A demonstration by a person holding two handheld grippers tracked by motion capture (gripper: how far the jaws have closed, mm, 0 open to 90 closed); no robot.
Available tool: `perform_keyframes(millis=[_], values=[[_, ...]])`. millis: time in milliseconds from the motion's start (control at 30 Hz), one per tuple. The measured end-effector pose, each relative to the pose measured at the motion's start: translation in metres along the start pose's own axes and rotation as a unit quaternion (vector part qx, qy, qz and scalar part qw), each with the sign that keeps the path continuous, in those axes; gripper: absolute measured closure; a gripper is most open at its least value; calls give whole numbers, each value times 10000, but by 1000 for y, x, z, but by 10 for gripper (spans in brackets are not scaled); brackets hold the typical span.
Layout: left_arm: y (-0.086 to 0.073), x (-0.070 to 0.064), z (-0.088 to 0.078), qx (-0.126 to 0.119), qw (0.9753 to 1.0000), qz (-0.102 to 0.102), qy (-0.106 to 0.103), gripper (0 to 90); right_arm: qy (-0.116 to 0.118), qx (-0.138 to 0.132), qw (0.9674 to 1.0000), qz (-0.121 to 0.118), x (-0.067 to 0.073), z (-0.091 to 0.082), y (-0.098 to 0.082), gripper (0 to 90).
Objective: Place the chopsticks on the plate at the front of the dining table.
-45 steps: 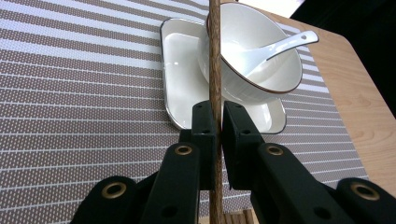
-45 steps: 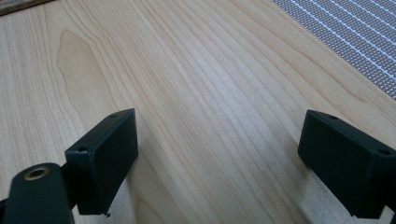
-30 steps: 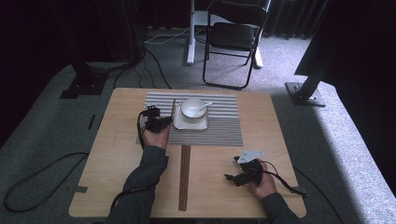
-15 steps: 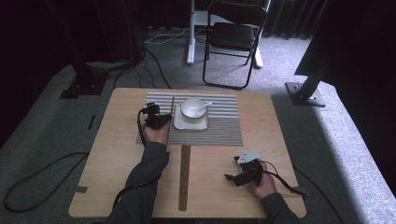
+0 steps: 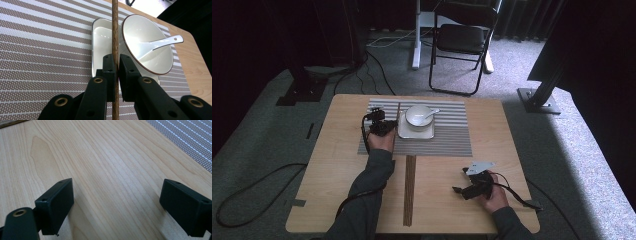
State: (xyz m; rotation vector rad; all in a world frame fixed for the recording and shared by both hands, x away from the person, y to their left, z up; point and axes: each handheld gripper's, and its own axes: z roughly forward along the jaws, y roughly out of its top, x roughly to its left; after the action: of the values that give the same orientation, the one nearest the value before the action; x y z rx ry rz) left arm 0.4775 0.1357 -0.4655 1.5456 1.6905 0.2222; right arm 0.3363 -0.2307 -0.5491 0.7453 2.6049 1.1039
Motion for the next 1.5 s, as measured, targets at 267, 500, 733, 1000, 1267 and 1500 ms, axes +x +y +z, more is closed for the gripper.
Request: perform_keyframes(millis=[267, 500, 733, 1000, 1267, 1500], values=[[3, 3, 4, 39, 9999, -102, -11, 841, -1, 2, 10000, 1, 0, 0, 0, 116], [6, 3, 10, 67, 9997, -215, -38, 841, 0, 0, 10000, 2, 0, 0, 0, 116], [7, 2, 14, 87, 9996, -266, -57, 841, -1, 1, 10000, -1, 0, 0, 0, 116], [9, 1, 20, 105, 9994, -309, -61, 840, 0, 0, 10000, 0, 0, 0, 0, 115], [8, 0, 30, 161, 9992, -372, -57, 840, 1, 0, 10000, 2, 0, 0, 0, 115], [9, 0, 37, 206, 9990, -378, -109, 841, 1, 1, 10000, -3, 0, 0, 0, 116]])
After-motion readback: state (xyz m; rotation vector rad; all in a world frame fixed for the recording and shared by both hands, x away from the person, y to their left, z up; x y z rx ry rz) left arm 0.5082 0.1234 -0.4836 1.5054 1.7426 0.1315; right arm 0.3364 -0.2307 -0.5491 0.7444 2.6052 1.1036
